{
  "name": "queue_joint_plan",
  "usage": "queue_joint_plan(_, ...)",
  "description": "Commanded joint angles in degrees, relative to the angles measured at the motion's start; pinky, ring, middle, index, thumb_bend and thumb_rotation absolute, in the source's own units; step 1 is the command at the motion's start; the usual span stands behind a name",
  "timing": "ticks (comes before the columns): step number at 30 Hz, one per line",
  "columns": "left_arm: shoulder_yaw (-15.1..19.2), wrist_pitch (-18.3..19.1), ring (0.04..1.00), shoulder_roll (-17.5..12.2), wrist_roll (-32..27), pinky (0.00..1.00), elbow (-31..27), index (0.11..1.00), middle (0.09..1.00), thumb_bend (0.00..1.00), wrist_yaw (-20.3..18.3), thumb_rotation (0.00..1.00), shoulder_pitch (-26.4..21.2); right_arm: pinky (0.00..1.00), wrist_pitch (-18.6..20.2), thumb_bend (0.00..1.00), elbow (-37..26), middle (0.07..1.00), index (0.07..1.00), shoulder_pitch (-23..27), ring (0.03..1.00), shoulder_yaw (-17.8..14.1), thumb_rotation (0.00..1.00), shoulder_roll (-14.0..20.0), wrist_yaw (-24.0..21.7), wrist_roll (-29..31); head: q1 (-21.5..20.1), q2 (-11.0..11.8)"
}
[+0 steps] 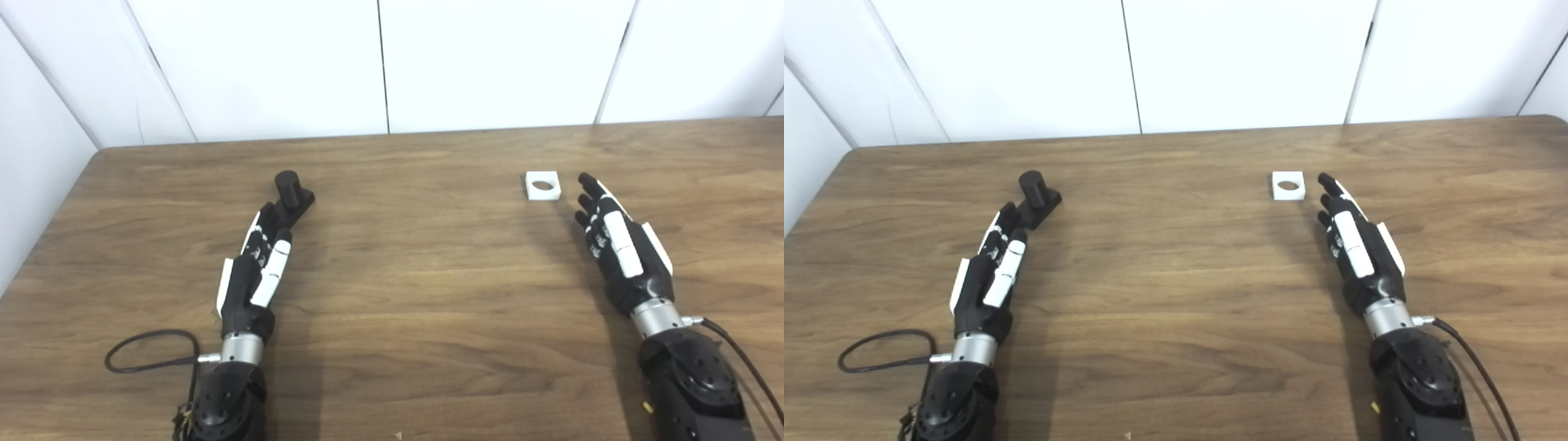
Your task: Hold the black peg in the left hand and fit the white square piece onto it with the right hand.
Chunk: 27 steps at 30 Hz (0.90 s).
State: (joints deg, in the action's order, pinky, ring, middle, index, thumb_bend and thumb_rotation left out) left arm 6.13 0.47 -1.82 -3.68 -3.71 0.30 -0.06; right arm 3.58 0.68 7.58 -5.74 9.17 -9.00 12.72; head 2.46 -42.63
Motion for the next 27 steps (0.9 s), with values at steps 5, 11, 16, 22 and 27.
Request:
queue_joint_plan(5,0.4,2.0,0.995,-1.0,1.9,1.00,-3.2,0.949,0.982,0.49,0.9,0.56,-0.3,1.00,-1.5,0.60,0.0,1.000,0.930,0.6,1.000,0.3,0.81,-0.5,-0.6,0.3,0.3,-0.1)
queue_joint_plan(11,-0.1,4.2,0.991,-2.3,6.7,0.99,-5.5,0.957,0.987,0.47,1.8,0.59,-1.3,1.00,-1.5,0.60,0.3,1.000,0.929,0.5,1.000,0.3,0.81,-0.7,-0.4,0.3,0.8,0.1)
queue_joint_plan(16,-0.6,7.1,0.961,-3.0,11.8,0.96,-7.4,0.932,0.960,0.49,3.5,0.59,-2.1,1.00,-1.3,0.62,0.7,1.000,0.931,0.6,1.000,0.2,0.79,-0.9,-0.5,0.7,0.9,0.2)
queue_joint_plan(22,-1.6,12.3,0.963,-4.2,19.0,0.95,-9.0,0.942,0.966,0.50,4.6,0.62,-3.3,1.00,-1.6,0.62,1.1,1.000,0.939,0.6,1.000,0.5,0.80,-0.9,-0.3,0.0,1.0,0.5)
queue_joint_plan(27,-2.8,16.9,0.953,-5.1,24.8,0.91,-9.4,0.950,0.969,0.53,5.1,0.62,-4.8,0.98,-1.7,0.63,1.1,1.000,0.942,0.4,1.000,0.5,0.80,-1.1,-0.2,0.0,1.1,0.5)
